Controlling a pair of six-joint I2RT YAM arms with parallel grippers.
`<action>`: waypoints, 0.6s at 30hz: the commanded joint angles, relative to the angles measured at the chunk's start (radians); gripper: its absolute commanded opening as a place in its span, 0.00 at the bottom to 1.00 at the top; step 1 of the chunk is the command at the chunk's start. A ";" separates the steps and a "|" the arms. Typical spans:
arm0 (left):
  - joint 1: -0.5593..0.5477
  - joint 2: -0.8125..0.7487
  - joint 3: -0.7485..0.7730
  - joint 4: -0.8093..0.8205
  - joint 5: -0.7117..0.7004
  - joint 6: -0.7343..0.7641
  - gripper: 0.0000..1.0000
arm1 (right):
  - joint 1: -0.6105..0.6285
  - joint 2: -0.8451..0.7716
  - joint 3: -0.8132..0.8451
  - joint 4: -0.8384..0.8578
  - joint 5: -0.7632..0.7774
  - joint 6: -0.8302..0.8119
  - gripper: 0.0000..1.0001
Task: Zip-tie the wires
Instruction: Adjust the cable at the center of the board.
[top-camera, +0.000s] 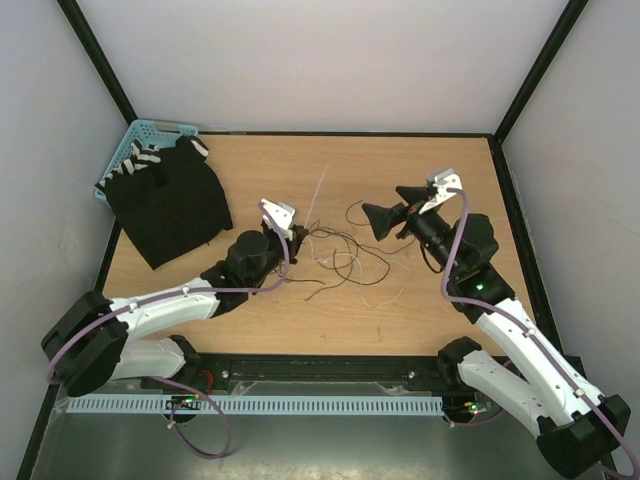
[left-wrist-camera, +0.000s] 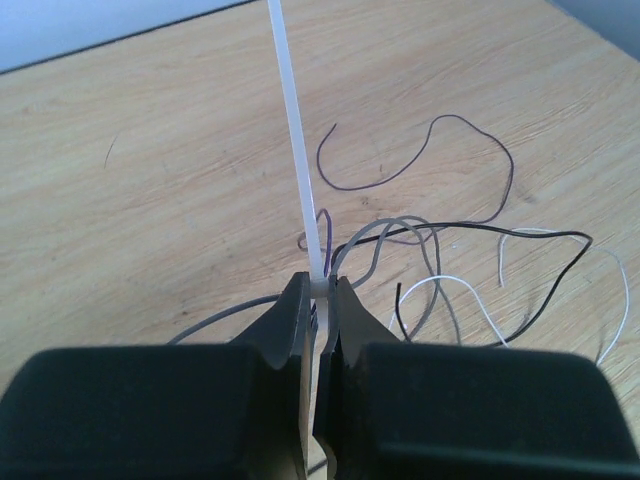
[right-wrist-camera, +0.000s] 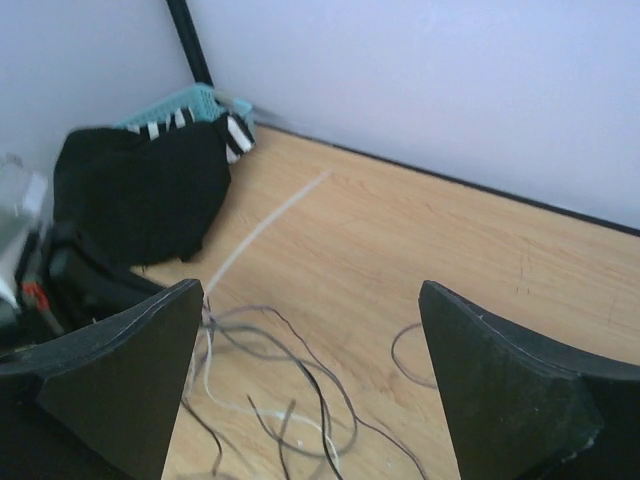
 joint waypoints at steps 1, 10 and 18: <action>0.032 -0.073 0.088 -0.251 0.066 -0.100 0.00 | -0.006 -0.021 -0.072 0.002 -0.121 -0.072 0.99; 0.074 -0.142 0.234 -0.545 0.154 -0.186 0.00 | 0.001 0.116 -0.220 0.313 -0.524 0.157 0.81; 0.075 -0.153 0.259 -0.596 0.175 -0.227 0.00 | 0.138 0.317 -0.186 0.396 -0.474 0.169 0.78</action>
